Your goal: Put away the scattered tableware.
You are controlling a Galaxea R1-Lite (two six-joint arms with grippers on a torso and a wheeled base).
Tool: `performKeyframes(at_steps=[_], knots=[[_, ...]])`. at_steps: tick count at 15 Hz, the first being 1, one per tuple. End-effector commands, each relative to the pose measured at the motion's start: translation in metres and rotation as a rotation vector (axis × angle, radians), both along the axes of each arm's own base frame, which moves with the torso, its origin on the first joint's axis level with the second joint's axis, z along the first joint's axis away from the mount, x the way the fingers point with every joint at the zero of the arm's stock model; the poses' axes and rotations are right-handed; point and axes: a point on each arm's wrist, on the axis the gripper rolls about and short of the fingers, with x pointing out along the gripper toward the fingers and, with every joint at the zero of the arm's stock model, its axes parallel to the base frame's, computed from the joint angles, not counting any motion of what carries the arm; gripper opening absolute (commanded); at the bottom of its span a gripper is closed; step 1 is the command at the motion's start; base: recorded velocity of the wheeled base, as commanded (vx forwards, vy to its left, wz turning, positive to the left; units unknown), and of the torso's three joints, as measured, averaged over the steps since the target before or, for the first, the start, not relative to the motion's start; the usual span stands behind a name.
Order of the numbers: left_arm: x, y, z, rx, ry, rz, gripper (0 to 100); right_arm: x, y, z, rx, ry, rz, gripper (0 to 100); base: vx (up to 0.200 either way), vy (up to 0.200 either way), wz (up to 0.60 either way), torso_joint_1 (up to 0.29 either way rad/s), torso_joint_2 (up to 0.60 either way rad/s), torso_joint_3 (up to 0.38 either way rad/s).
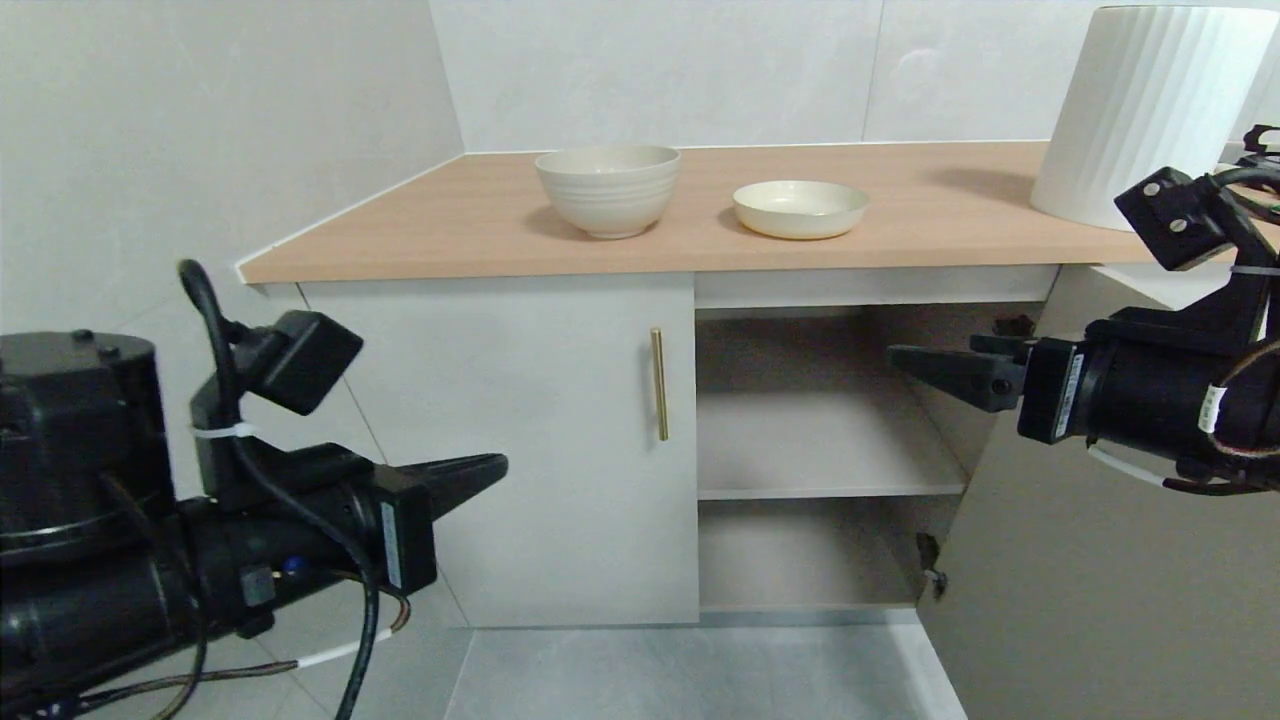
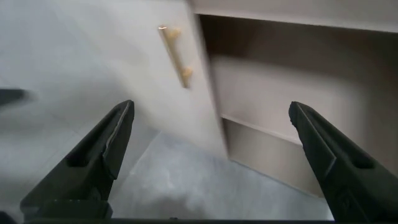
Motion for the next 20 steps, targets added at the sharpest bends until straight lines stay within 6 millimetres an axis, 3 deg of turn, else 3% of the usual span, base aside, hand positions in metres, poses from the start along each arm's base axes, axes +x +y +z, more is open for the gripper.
performKeyframes(at_steps=[1, 2, 9, 16, 20], knots=[[-0.008, 0.011, 0.015, -0.028, -0.058, 0.030, 0, 0.001, -0.001, -0.002, -0.004, 0.008, -0.007, 100, 0.000, 0.000, 0.00, 0.000, 0.00, 0.000], [-0.008, 0.011, 0.015, -0.029, -0.059, 0.030, 100, -0.001, -0.002, -0.002, -0.008, 0.014, -0.008, 100, 0.000, 0.000, 0.00, 0.000, 0.00, 0.000], [-0.002, 0.018, 0.035, -0.091, -0.156, 0.094, 100, -0.010, -0.007, 0.013, -0.005, 0.009, -0.010, 100, 0.000, 0.000, 0.00, 0.000, 0.00, 0.000], [-0.002, 0.018, 0.037, -0.088, -0.163, 0.116, 100, -0.017, -0.010, 0.017, -0.003, 0.005, -0.007, 100, 0.000, 0.000, 0.00, 0.000, 0.00, 0.000], [-0.005, 0.020, 0.041, -0.090, -0.165, 0.116, 100, -0.018, -0.011, 0.018, -0.004, 0.007, -0.005, 100, 0.200, 0.000, 0.00, -0.001, 0.00, 0.002]])
